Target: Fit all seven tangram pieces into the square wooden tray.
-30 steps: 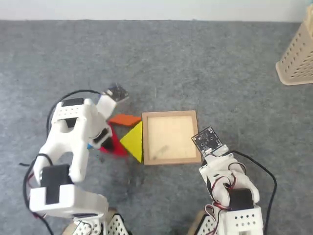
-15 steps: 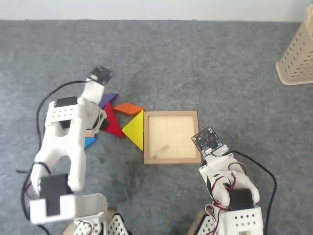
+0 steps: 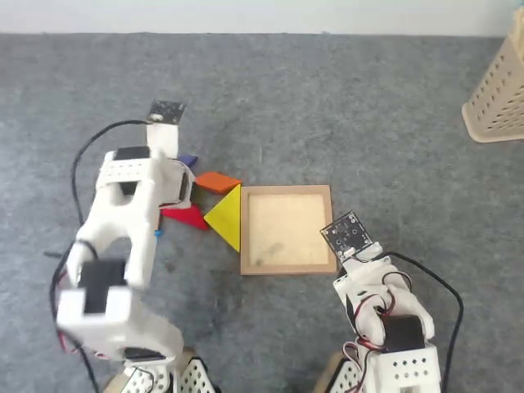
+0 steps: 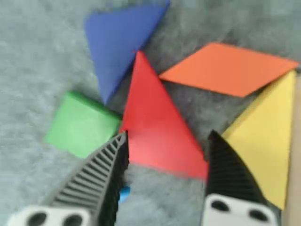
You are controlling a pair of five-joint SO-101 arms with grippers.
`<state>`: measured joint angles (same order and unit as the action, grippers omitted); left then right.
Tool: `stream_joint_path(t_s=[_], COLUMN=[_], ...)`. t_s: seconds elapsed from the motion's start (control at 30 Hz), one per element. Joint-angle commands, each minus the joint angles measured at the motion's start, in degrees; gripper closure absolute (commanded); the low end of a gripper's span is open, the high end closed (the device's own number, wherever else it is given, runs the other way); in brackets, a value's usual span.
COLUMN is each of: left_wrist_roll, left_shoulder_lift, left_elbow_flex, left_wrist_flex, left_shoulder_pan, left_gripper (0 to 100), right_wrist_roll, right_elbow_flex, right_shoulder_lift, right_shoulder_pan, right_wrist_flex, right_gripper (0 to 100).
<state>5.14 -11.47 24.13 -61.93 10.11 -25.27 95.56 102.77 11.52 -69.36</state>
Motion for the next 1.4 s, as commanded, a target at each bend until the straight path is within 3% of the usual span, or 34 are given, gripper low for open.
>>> stream_joint_path(t_s=[0.0,0.27,0.8,0.9,1.2,1.37], left_wrist_roll=[-1.85,-1.93,0.7,-2.37,-2.73,-2.64], left_shoulder_lift=[-4.4,-6.51,-8.79,-8.0,3.25,7.91], left_elbow_flex=[-5.76,-8.66,-8.22,-8.13,1.54,6.11], left_wrist_flex=[-3.69,-6.68,-10.55,-8.35,-0.62,-0.7], left_shoulder_pan=[1.23,5.19,4.22,6.24,6.86,5.8], left_gripper=[71,71,71,71,71,71], right_wrist_roll=[-0.62,-0.62,-0.62,-0.62,-0.62,-0.62], right_elbow_flex=[0.88,0.88,0.88,0.88,0.88,0.88], right_shoulder_lift=[1.27,1.27,1.27,1.27,1.27,1.27], right_shoulder_pan=[0.13,0.13,0.13,0.13,0.13,0.13], right_wrist_flex=[-0.4,-0.4,-0.4,-0.4,-0.4,-0.4], right_gripper=[99.1,99.1,99.1,99.1,99.1,99.1])
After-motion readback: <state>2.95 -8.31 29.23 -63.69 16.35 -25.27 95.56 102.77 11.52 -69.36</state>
